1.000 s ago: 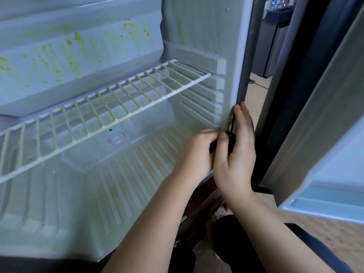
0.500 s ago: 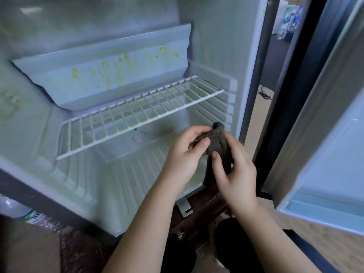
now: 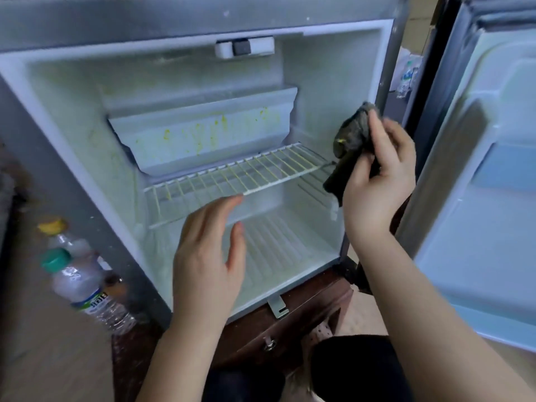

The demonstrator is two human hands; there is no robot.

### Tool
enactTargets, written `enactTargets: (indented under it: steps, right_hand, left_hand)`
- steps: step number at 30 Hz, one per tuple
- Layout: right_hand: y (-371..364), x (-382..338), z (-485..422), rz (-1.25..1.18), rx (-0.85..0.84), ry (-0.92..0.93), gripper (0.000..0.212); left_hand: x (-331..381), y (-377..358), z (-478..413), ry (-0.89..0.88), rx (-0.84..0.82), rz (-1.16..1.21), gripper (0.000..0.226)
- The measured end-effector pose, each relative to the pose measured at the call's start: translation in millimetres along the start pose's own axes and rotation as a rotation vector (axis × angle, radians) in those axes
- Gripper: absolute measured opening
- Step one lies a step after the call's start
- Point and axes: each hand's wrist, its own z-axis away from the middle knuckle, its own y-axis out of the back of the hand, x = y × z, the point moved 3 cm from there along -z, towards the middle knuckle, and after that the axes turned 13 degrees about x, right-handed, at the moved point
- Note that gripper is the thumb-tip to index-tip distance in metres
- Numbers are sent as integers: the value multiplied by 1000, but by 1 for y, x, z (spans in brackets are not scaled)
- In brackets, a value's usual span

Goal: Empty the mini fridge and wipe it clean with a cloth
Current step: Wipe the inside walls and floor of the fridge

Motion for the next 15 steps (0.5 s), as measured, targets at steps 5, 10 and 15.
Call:
enactTargets:
  steps: [5,10,15]
  right_hand:
    - [-32,-10,-32,0,9,67,54]
    - [-41,11,-22,92,-88,-8,58]
    - [-24,34,6,136,-201,-15,60]
  left_hand:
    - [2,77,-22,-33,386,-175,23]
    - [-24,105,-29,143,514,-182,52]
    - [-46,94,-21,465,420,-24,78]
